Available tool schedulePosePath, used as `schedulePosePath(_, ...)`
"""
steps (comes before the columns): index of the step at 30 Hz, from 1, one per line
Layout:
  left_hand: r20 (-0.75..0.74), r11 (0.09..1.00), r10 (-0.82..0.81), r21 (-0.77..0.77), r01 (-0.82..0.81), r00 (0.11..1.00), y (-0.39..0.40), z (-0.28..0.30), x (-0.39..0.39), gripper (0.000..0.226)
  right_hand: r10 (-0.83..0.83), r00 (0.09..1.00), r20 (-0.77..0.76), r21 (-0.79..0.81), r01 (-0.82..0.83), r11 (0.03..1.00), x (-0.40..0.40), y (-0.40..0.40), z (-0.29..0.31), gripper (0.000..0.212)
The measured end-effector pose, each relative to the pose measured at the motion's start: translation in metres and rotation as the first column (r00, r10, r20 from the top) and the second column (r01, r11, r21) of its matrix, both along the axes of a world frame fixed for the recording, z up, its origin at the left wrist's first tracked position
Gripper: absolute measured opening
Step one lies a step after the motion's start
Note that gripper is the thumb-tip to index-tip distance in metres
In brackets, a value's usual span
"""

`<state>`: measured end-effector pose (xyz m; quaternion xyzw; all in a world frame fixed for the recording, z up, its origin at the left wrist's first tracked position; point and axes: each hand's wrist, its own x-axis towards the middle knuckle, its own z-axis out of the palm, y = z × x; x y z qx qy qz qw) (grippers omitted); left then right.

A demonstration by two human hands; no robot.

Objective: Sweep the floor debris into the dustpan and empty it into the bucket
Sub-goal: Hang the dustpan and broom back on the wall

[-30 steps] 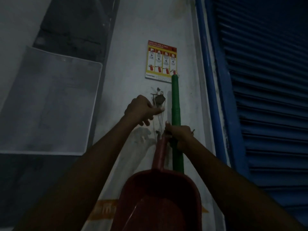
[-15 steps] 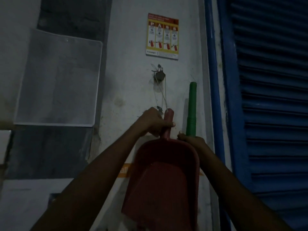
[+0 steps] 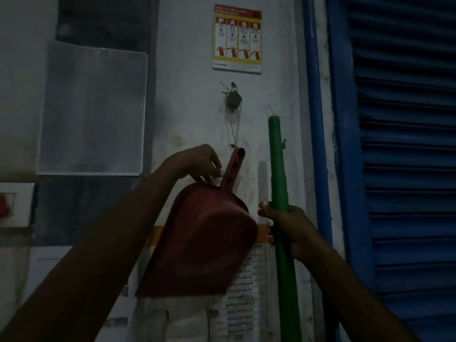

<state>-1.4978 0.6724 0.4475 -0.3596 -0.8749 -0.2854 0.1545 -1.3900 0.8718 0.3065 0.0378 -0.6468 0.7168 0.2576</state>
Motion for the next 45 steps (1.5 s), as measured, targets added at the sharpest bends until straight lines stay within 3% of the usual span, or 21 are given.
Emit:
schedulePosePath(3, 0.004, 0.999, -0.027, 0.032, 0.027, 1.000, -0.004, -0.001, 0.006, 0.040, 0.015, 1.000, -0.023, -0.001, -0.015, 1.000, -0.004, -0.013, -0.005, 0.023)
schedulePosePath(5, -0.029, 0.999, 0.004, -0.038, -0.005, 1.000, -0.007, -0.003, 0.010, 0.051, -0.018, 0.998, -0.059, 0.011, 0.018, 1.000, -0.011, -0.020, -0.009, 0.027)
schedulePosePath(8, -0.359, 0.977, 0.127, -0.115, -0.179, 0.924, -0.007, -0.005, 0.010, 0.066, -0.077, 0.990, -0.121, -0.005, 0.077, 0.997, -0.017, -0.026, -0.010, 0.025)
schedulePosePath(11, -0.535, 0.989, 0.138, 0.111, -0.093, 0.834, -0.004, -0.004, 0.017, 0.077, -0.094, 0.983, -0.160, 0.010, 0.097, 0.995, -0.017, -0.031, -0.011, 0.022)
schedulePosePath(13, -0.448, 0.948, 0.070, 0.309, 0.081, 0.891, 0.001, 0.000, 0.029, 0.079, -0.087, 0.977, -0.193, 0.020, 0.092, 0.996, -0.018, -0.036, -0.011, 0.022)
schedulePosePath(15, -0.310, 0.868, -0.044, 0.460, 0.190, 0.950, 0.008, 0.008, 0.041, 0.066, -0.096, 0.969, -0.229, 0.037, 0.108, 0.994, -0.021, -0.041, -0.009, 0.021)
schedulePosePath(20, -0.183, 0.768, -0.229, 0.570, 0.293, 0.956, 0.023, 0.033, 0.062, 0.053, -0.120, 0.961, -0.248, 0.114, 0.151, 0.982, -0.029, -0.049, -0.004, 0.024)
schedulePosePath(27, -0.046, 0.854, -0.216, 0.476, 0.211, 0.975, 0.024, 0.043, 0.069, 0.042, -0.155, 0.958, -0.241, 0.181, 0.201, 0.963, -0.028, -0.053, 0.003, 0.030)
schedulePosePath(32, -0.062, 0.831, -0.253, 0.498, 0.249, 0.966, 0.022, 0.042, 0.067, 0.038, 0.019, 0.994, -0.112, 0.378, 0.025, 0.926, -0.003, -0.052, 0.027, 0.041)
schedulePosePath(37, -0.056, 0.891, -0.272, 0.363, 0.273, 0.961, 0.015, 0.035, 0.057, 0.042, 0.099, 0.949, -0.301, 0.161, -0.051, 0.986, 0.004, -0.035, 0.114, 0.058)
schedulePosePath(39, -0.044, 0.898, -0.289, 0.334, 0.286, 0.956, 0.017, 0.030, 0.053, 0.043, 0.052, 0.951, -0.305, 0.138, -0.010, 0.990, -0.002, -0.035, 0.148, 0.055)
schedulePosePath(45, -0.062, 0.865, -0.328, 0.381, 0.326, 0.943, 0.007, 0.029, 0.047, 0.037, -0.215, 0.929, -0.301, 0.173, 0.276, 0.946, -0.007, -0.050, 0.207, 0.018)
